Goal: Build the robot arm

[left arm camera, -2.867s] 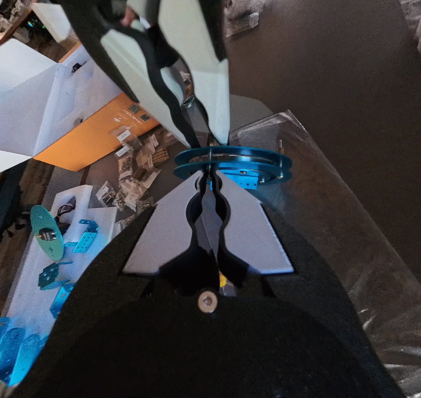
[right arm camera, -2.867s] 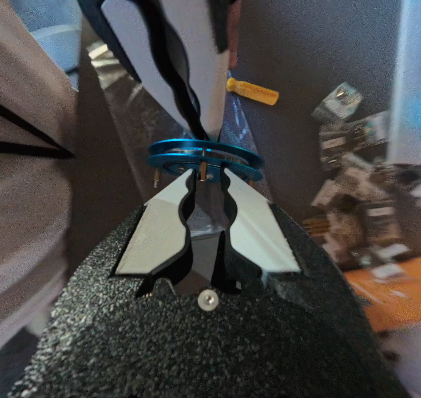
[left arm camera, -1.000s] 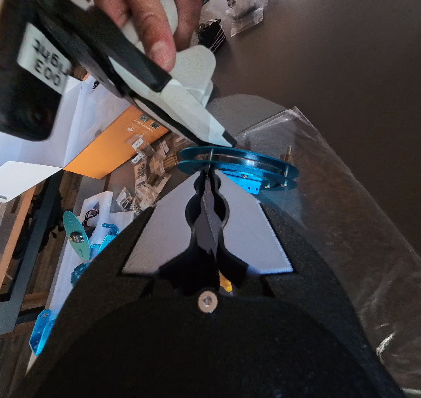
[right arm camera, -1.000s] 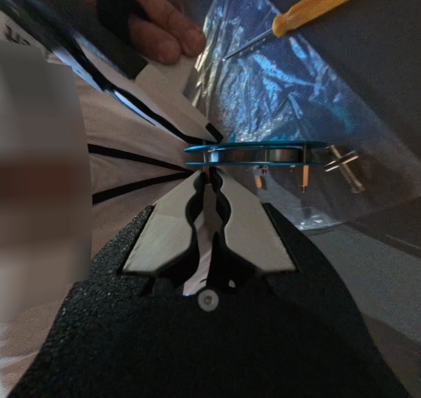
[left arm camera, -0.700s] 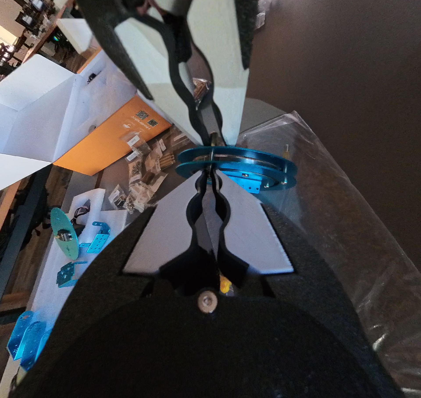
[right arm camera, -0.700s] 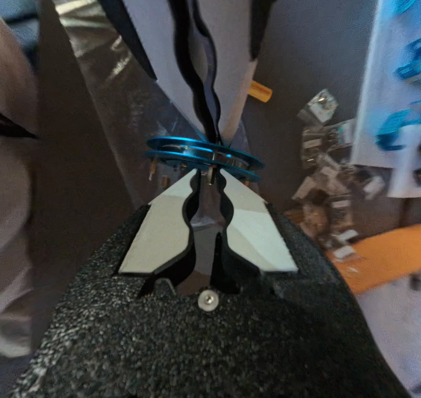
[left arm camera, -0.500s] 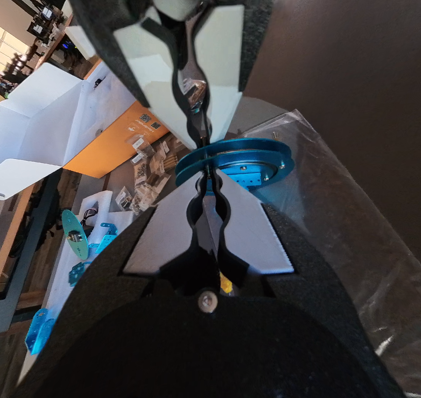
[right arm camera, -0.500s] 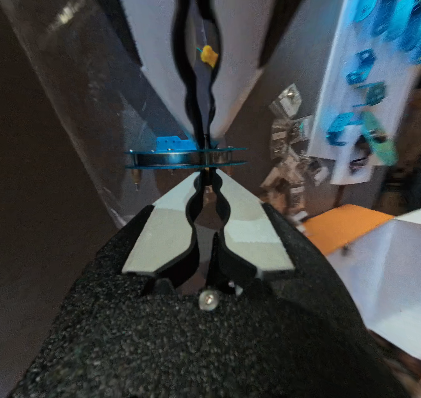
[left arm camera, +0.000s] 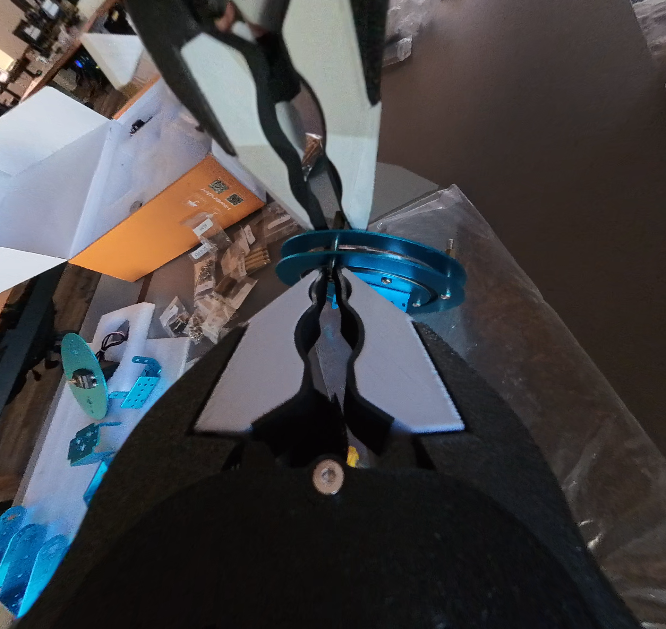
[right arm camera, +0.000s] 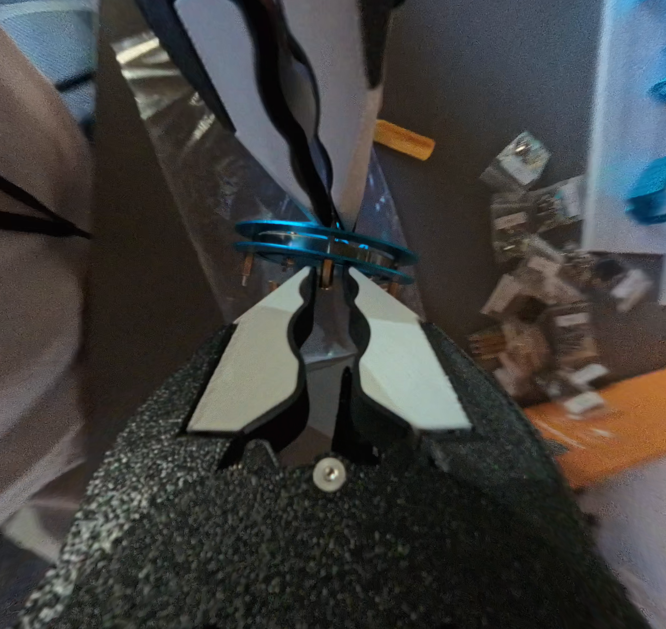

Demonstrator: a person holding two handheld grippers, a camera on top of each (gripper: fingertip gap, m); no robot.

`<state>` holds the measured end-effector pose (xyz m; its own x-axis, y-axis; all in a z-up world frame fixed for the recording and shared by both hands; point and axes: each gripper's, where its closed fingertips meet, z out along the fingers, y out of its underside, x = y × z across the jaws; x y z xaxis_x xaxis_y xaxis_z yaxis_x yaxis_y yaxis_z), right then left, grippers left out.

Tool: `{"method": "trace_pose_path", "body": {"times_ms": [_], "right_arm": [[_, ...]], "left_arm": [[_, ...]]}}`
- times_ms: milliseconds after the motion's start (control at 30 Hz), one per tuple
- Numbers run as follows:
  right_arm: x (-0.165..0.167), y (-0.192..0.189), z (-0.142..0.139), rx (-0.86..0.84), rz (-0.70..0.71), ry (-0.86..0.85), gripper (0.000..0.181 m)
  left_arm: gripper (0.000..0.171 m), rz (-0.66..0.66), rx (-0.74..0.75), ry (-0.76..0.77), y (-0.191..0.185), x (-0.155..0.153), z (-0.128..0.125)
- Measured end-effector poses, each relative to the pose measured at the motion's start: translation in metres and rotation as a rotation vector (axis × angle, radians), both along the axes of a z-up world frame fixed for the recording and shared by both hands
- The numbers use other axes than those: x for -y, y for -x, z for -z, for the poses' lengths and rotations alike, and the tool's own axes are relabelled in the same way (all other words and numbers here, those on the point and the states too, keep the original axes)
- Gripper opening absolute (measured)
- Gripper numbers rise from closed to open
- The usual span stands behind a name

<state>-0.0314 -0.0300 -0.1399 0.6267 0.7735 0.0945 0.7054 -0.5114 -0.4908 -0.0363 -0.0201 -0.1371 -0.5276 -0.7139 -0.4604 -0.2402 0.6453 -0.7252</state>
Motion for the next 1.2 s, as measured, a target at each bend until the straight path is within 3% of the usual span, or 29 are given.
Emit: {"method": "trace_pose_path", "body": {"times_ms": [100, 167, 233, 367, 433, 467, 533, 667, 700, 767, 800, 867, 1000, 1067, 1133, 1200], "right_arm": [[-0.006, -0.005, -0.001, 0.323, -0.082, -0.204, 0.005], [-0.007, -0.006, -0.001, 0.291, -0.041, -0.115, 0.004], [-0.004, -0.003, 0.0, 0.005, 0.076, 0.146, 0.004], [0.015, 0.014, -0.005, -0.724, 0.264, 0.873, 0.003], [0.018, 0.016, -0.009, -0.918, 0.269, 1.037, 0.004], [0.018, 0.017, -0.009, -0.934, 0.254, 1.018, 0.004], [0.016, 0.016, -0.005, -0.784, 0.177, 0.761, 0.005], [0.014, 0.01, 0.001, -0.231, 0.018, 0.179, 0.015], [0.011, 0.006, 0.002, -0.088, -0.006, 0.066, 0.008], [0.003, 0.0, 0.002, 0.121, -0.04, -0.065, 0.006], [0.001, -0.002, 0.002, 0.138, -0.031, -0.05, 0.005], [0.006, 0.002, 0.003, -0.061, 0.056, 0.176, 0.003], [0.017, 0.017, -0.006, -0.825, 0.277, 0.924, 0.005], [0.019, 0.02, -0.01, -1.06, 0.292, 1.14, 0.007], [0.026, 0.024, -0.008, -0.981, 0.217, 1.03, 0.009], [0.025, 0.022, 0.001, -0.724, 0.151, 0.713, 0.011]], "left_arm": [[0.003, -0.008, 0.01, -0.022, -0.001, -0.002, 0.0], [0.003, -0.006, 0.029, -0.053, -0.001, -0.001, -0.001], [0.003, -0.017, 0.054, -0.115, -0.001, -0.003, 0.0], [0.002, 0.009, 0.053, -0.106, 0.001, 0.002, 0.001], [0.003, 0.011, 0.054, -0.11, 0.001, 0.003, 0.001], [0.003, 0.011, 0.05, -0.098, 0.001, 0.004, 0.001], [0.003, 0.011, 0.039, -0.069, 0.001, 0.003, 0.0], [0.003, 0.014, 0.032, -0.045, -0.001, 0.004, 0.001], [0.003, 0.015, 0.034, -0.047, -0.001, 0.004, 0.001], [0.003, 0.005, 0.05, -0.083, -0.002, 0.002, 0.0], [0.003, 0.007, 0.055, -0.094, -0.001, 0.002, 0.0], [0.003, 0.017, 0.076, -0.129, 0.0, 0.004, 0.0], [0.002, 0.0, 0.093, -0.175, -0.001, 0.001, 0.001], [0.003, 0.002, 0.088, -0.16, -0.002, 0.002, 0.001], [0.003, 0.021, 0.079, -0.137, 0.0, 0.007, 0.001], [0.003, 0.019, 0.067, -0.116, 0.0, 0.007, 0.001]]}}
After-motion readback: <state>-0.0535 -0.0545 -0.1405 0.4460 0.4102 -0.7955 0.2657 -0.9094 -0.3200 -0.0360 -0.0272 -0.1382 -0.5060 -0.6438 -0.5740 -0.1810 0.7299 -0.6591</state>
